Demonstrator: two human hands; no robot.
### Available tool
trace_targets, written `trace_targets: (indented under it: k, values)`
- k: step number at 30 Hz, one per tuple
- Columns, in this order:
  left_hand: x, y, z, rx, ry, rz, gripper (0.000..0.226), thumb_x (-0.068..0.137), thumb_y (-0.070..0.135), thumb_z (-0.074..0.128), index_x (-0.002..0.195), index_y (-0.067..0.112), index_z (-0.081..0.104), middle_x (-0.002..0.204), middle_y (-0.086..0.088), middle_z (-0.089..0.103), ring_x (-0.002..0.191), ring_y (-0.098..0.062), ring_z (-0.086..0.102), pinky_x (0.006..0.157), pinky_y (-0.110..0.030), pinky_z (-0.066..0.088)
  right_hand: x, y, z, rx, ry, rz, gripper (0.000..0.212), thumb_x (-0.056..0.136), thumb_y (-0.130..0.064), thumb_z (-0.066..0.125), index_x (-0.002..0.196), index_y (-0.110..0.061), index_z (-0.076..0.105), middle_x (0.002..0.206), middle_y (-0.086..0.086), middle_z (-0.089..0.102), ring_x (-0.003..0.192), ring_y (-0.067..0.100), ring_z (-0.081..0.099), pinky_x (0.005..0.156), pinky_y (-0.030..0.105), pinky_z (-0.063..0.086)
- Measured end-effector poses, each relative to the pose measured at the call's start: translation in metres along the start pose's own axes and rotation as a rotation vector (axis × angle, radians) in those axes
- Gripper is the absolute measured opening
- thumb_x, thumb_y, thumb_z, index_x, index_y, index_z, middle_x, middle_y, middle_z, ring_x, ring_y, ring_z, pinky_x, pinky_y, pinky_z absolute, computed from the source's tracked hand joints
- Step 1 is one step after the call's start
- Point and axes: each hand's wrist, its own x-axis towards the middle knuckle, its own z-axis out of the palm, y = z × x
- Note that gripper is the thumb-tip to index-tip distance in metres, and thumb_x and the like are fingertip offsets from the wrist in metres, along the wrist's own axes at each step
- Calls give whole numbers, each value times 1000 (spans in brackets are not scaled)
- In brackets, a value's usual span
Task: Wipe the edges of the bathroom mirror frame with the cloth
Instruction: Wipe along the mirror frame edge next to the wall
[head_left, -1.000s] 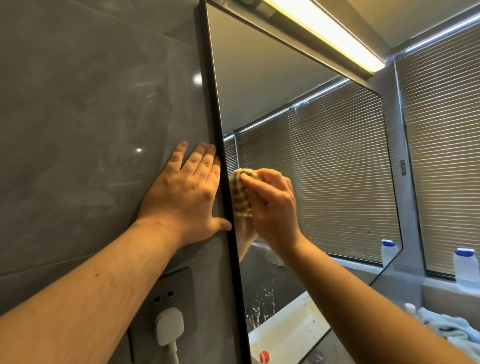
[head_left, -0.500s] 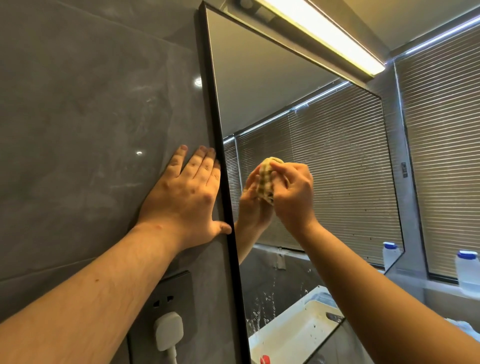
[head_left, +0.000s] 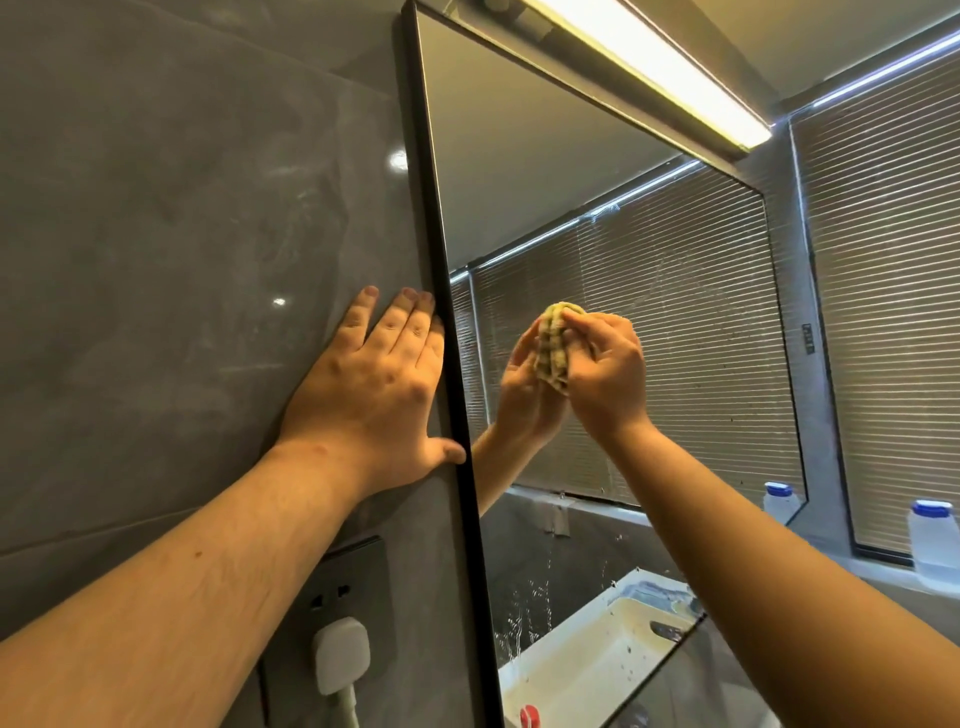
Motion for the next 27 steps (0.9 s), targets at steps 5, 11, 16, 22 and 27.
trace_targets:
  k: [5, 11, 16, 22, 27]
  values:
    - [-1, 0, -1, -9, 11, 3, 122, 68, 89, 39, 152, 3, 19, 161, -17, 15, 150, -30, 8, 121, -53, 3, 1, 1, 1, -3, 0, 57, 29, 91, -22, 57, 115, -17, 72, 115, 2, 58, 111, 25, 57, 99, 45, 48]
    - [1, 0, -1, 11, -11, 0, 121, 66, 88, 43, 149, 2, 30, 158, -18, 25, 148, -31, 18, 120, -53, 7, -19, -45, 22, 0, -25, -157, 36, 87, -16, 54, 120, -17, 71, 132, 10, 57, 122, 27, 51, 108, 42, 41]
    - [1, 0, 0, -10, 12, 5, 114, 69, 83, 25, 147, 0, 34, 154, -20, 32, 146, -33, 25, 120, -54, 12, -29, -67, 38, -36, -111, -386, 34, 94, -13, 54, 125, -14, 68, 146, 17, 49, 136, 26, 43, 116, 24, 27]
    - [1, -1, 2, 14, 3, 12, 121, 67, 88, 41, 150, 2, 27, 159, -18, 21, 149, -31, 14, 120, -53, 4, -5, -49, 28, 12, -131, -295, 42, 93, -9, 49, 134, -10, 60, 154, 14, 38, 143, 16, 28, 118, 28, 27]
    - [1, -2, 4, -3, -3, 15, 123, 67, 89, 40, 151, 1, 22, 160, -20, 17, 150, -33, 9, 120, -54, 0, 24, -12, 9, 1, -135, -21, 53, 91, -17, 40, 142, -16, 51, 161, 8, 27, 146, 7, 18, 113, 8, 14]
